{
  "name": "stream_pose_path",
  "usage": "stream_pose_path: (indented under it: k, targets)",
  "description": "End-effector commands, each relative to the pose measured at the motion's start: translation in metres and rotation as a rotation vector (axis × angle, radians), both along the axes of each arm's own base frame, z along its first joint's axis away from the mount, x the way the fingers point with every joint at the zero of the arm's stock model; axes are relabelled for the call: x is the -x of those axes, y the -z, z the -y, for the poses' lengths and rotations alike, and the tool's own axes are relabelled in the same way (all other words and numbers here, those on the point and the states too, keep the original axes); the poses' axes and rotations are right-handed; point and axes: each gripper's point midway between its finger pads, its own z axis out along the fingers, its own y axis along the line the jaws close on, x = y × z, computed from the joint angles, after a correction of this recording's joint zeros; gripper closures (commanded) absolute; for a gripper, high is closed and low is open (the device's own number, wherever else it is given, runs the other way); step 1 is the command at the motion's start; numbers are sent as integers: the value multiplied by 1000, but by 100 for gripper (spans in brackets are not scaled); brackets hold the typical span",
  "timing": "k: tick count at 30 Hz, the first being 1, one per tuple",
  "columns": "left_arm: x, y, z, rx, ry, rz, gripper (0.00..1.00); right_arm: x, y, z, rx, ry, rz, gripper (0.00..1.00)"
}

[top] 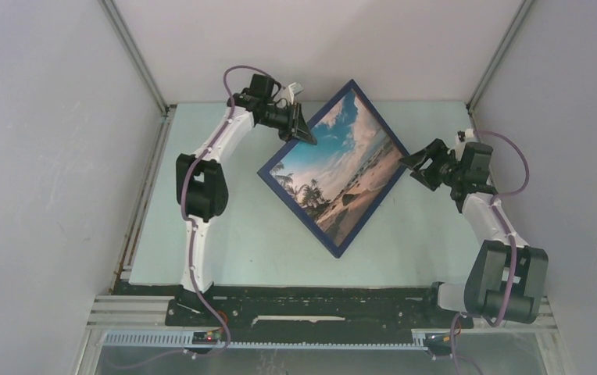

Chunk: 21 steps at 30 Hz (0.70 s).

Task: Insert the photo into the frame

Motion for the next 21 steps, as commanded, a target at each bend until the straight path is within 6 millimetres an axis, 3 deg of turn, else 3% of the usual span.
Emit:
stream_pose_path:
  k: [1,5,9,12,18,21]
  targets:
    - [-7,26,14,8,23,40,100,-10,-10,1,5,-18,61,23]
    - [-21,70,-2,-155,-35,43,99,-10,-9,1,-1,-20,57,23]
    - [-37,93,-27,-350,-136,108,83,-11,-7,2,0,-19,54,23]
    - [-48,84,-45,-455,-200,190,76,-12,-5,1,-8,-21,50,24]
    - [-58,52,-78,-658,-337,328,40,-12,-6,-1,-16,-33,52,24]
    - [-58,25,-106,-763,-457,388,32,-10,-8,1,-3,-26,60,24]
